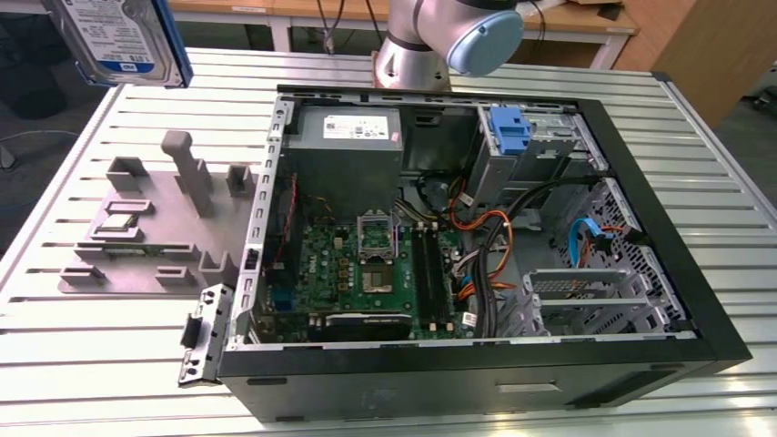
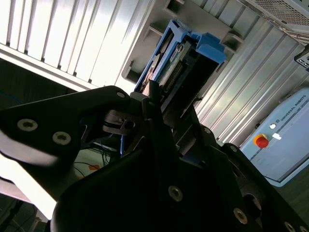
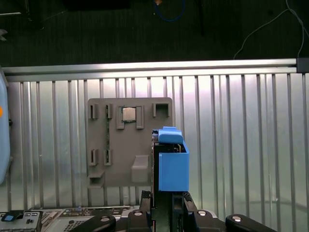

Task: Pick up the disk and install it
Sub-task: 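Pick up the disk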

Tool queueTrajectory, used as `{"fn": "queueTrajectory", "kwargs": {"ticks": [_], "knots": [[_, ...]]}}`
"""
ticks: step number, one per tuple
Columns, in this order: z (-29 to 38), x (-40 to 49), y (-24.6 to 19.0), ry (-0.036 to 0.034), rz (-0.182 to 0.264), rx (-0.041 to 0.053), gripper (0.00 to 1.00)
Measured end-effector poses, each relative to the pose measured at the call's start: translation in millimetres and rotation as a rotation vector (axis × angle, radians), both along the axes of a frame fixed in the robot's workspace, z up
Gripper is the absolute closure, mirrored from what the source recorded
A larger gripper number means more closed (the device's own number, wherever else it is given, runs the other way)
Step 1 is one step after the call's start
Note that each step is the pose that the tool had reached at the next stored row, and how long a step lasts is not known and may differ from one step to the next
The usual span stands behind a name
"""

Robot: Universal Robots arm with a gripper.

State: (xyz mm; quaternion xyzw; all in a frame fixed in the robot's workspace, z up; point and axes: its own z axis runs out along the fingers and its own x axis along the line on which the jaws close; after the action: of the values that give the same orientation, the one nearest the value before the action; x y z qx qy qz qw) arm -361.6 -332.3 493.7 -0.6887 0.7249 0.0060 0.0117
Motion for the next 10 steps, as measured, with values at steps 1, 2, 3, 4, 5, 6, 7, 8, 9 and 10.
{"fn": "queueTrajectory", "kwargs": {"ticks": [1,2,3,4,5,6,7,8,9,10], "knots": [[0.5,0.0,0.0,0.0,0.0,0.0,0.65],[0.8,0.0,0.0,0.0,0.0,0.0,0.65],[0.9,0.0,0.0,0.0,0.0,0.0,0.65],[0.8,0.0,0.0,-0.0002,0.0,0.0001,0.65],[0.9,0.0,0.0,-0.0001,0.0,0.0001,0.65],[0.9,0.1,0.0,0.0,0.0,0.0,0.65],[1.0,0.4,0.0,0.0001,0.0,0.0,0.65],[1.0,1.0,-0.1,0.0001,0.0,0.0,0.65],[1.0,2.0,0.0,0.0001,0.0,0.0,0.65],[0.9,3.1,0.0,0.0,0.0,0.0,0.65]]}}
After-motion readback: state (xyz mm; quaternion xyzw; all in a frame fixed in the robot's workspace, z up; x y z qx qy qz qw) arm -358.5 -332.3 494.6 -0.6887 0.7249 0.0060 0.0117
